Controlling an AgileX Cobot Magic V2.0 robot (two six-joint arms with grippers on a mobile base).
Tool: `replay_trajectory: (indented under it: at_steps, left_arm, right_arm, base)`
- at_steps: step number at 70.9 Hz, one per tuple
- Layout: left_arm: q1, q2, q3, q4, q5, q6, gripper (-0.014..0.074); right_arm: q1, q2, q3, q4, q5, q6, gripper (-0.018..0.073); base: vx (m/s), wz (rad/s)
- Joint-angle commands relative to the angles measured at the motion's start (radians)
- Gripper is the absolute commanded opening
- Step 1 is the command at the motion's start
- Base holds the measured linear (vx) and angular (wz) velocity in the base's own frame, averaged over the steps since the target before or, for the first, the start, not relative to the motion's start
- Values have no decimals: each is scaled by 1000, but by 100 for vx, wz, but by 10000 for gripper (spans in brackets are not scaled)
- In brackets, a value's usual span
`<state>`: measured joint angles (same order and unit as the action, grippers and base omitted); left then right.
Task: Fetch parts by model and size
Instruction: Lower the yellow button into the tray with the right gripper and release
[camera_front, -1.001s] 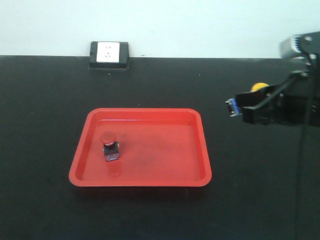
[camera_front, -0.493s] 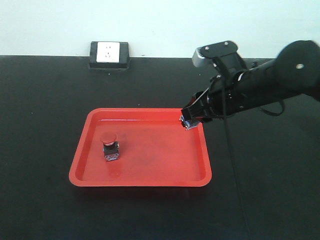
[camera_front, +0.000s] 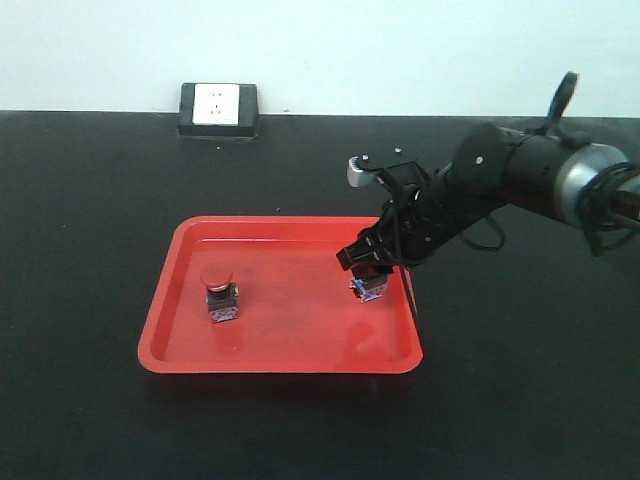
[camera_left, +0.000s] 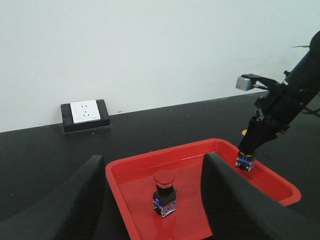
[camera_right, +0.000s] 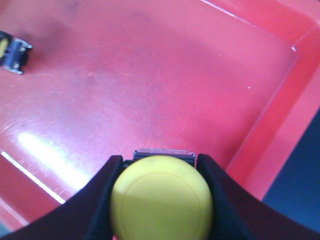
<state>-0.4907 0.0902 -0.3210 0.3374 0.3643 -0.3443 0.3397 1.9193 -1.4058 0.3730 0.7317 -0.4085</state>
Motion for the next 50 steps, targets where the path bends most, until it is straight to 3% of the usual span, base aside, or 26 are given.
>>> replay_trajectory:
  at_steps: [1,24,41,50]
  left_arm:
    - [-8,13,-25,8,-73,-3,411]
    - [-8,13,-25,8,-73,-3,411]
    - [-8,13,-25,8,-73,-3,411]
    - [-8,13,-25,8,-73,-3,411]
  right_arm:
    - [-3,-17,-55,12,-23,-3,95]
    - [-3,43,-65,-14,-27,2,233]
    - [-3,43,-65,-27,-13,9,418]
    - [-3,37,-65,-27,-13,13,471]
  base:
    - [0,0]
    - [0,0]
    - [0,0]
    - [0,0]
